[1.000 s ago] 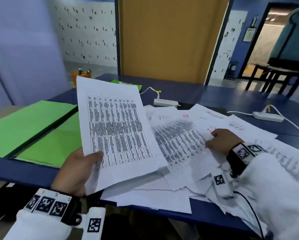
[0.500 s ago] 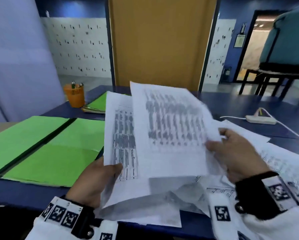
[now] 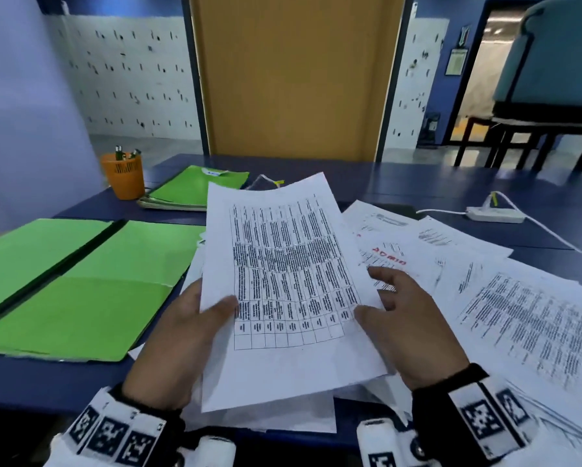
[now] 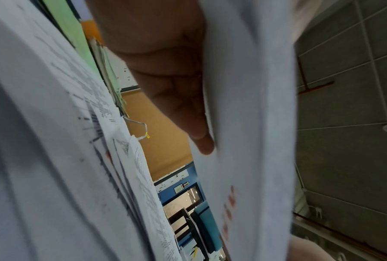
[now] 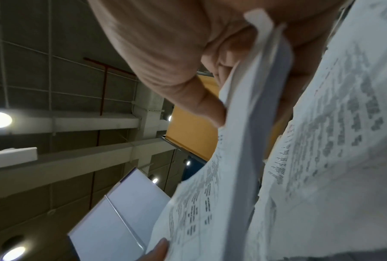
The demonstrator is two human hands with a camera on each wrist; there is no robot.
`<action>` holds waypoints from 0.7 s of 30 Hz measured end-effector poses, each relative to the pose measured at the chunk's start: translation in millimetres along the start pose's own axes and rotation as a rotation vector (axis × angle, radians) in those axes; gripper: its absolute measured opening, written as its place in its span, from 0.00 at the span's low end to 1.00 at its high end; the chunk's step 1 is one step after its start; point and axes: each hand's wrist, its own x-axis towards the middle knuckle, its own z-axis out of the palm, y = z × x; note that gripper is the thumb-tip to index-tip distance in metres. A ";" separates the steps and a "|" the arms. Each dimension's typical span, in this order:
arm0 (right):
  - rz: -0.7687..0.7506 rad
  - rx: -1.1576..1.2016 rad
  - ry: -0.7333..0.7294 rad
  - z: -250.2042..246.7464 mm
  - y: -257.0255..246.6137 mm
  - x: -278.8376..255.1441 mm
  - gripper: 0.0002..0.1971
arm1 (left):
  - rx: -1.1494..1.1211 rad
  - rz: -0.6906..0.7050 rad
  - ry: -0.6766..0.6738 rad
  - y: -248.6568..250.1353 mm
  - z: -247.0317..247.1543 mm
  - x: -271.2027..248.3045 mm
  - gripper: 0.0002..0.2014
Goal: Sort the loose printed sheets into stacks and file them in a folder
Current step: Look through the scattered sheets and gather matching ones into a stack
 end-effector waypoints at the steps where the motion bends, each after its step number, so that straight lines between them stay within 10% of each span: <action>1: -0.002 0.012 -0.020 1.6 -0.8 2.9 0.21 | -0.009 0.041 -0.028 1.3 -0.8 0.1 0.12; 8: 0.119 0.233 -0.187 -10.1 -1.4 31.8 0.11 | -0.147 0.077 -0.205 34.2 6.8 20.0 0.15; 15: -0.069 0.046 0.281 -73.1 -11.8 55.5 0.05 | 0.132 0.072 -0.213 76.5 35.5 86.7 0.11; 21: -0.007 0.164 0.416 -136.3 0.9 89.0 0.09 | 1.126 0.160 -0.424 64.5 87.7 140.4 0.18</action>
